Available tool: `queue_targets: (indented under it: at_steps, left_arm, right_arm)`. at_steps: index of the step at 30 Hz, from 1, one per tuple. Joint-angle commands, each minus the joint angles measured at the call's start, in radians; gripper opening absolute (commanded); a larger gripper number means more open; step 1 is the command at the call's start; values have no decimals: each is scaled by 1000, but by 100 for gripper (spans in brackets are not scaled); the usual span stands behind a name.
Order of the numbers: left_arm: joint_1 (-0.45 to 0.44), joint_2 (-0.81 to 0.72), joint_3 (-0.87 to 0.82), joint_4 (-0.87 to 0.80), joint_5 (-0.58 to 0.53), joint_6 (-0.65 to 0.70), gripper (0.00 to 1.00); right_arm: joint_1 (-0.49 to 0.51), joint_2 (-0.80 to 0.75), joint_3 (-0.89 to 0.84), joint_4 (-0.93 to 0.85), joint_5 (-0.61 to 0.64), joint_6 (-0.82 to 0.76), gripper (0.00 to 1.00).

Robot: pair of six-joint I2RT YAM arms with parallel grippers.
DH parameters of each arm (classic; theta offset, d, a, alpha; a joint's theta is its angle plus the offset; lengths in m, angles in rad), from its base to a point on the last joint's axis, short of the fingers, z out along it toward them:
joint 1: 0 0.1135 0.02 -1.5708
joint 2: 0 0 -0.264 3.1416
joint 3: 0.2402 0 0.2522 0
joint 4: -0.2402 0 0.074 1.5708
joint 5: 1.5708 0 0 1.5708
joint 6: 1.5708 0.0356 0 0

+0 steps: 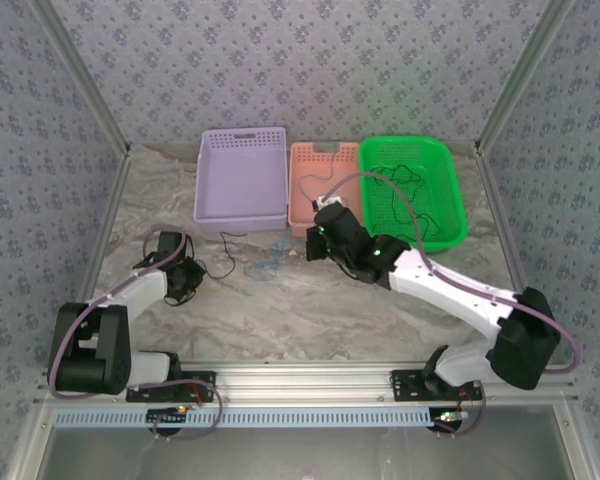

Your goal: Untangle the cables

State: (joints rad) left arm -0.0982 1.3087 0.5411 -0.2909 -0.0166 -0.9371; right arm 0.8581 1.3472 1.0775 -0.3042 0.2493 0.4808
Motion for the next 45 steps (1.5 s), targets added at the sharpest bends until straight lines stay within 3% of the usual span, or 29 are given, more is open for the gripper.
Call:
queue_targets:
  at_steps: [1,9,17,21,27,33,37,40,45]
  left_arm:
    - [-2,-18,-11,-32,-29,-5,0]
    - [-5,-20,7,-59,-63,6,0]
    - [-6,-14,2,-54,-78,3,0]
    - [-6,-8,9,-55,-80,6,0]
    - [-8,-4,16,-70,-92,11,0]
    - [-8,8,15,-71,-100,13,0]
    - [-8,9,16,-64,-97,15,0]
    - [-12,6,27,-62,-80,16,0]
    - [-56,-37,92,-95,-41,31,0]
  right_arm:
    - [-20,-60,-24,-98,53,-29,0]
    - [-127,-256,-66,-219,95,-15,0]
    - [-390,-459,-43,-372,-9,-60,0]
    - [-481,-504,-23,-394,-67,-79,0]
    - [-530,-534,12,-445,-67,-96,0]
    - [-729,-551,106,-502,-153,-103,0]
    - [-855,-523,202,-503,-284,-102,0]
    - [-853,-487,237,-490,-348,-111,0]
    - [-752,-488,267,-503,-301,-131,0]
